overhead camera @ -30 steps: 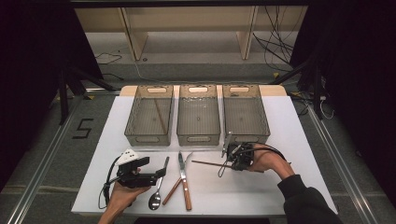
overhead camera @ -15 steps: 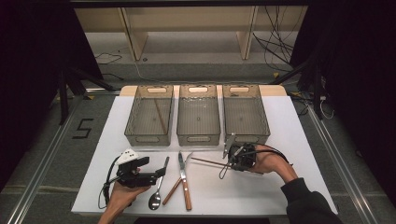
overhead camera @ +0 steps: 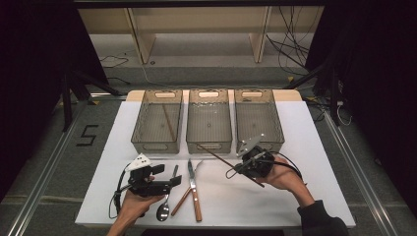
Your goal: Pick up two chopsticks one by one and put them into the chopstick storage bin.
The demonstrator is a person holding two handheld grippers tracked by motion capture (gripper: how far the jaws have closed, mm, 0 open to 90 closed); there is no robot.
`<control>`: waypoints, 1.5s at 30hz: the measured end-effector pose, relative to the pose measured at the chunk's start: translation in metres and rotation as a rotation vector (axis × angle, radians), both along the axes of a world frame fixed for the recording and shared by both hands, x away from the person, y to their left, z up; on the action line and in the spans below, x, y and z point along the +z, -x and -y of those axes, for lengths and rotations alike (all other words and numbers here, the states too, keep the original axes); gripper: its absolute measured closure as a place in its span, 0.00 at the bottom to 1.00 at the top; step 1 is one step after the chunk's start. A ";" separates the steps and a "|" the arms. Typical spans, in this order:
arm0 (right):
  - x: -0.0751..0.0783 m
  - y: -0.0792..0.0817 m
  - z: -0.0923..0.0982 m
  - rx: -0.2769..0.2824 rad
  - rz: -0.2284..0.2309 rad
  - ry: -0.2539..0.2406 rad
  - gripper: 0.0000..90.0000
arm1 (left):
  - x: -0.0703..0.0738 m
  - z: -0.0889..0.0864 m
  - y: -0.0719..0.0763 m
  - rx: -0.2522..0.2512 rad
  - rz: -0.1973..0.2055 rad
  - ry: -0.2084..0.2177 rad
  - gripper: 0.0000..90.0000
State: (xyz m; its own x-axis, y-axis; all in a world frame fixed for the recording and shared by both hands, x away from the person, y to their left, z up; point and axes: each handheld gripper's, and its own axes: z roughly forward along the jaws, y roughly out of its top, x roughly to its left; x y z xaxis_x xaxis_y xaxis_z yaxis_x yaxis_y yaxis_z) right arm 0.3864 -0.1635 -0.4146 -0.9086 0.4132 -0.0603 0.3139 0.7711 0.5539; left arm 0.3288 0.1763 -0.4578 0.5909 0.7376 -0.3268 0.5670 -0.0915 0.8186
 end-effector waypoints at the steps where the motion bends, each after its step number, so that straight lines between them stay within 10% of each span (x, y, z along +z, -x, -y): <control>1: 0.001 0.002 -0.002 -0.010 0.010 -0.017 0.95 | 0.002 0.003 -0.001 -0.007 -0.004 0.004 0.15; 16: 0.008 0.021 -0.025 -0.087 0.041 -0.248 0.95 | 0.030 0.047 -0.025 -0.069 -0.030 0.058 0.18; 27: 0.000 0.025 -0.034 -0.124 0.026 -0.315 0.95 | 0.030 0.063 -0.034 -0.098 -0.089 0.143 0.27; 45: -0.007 0.034 -0.048 -0.099 0.021 -0.352 0.95 | 0.023 0.063 -0.034 -0.148 -0.124 0.230 0.73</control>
State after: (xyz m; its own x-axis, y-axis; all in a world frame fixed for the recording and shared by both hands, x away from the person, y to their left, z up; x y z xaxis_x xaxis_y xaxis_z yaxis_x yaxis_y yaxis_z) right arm 0.3521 -0.1158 -0.4212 -0.8631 0.4983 0.0829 0.3636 0.4988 0.7868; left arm 0.3624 0.1129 -0.4344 0.6317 0.5448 -0.5515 0.6580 -0.0008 0.7530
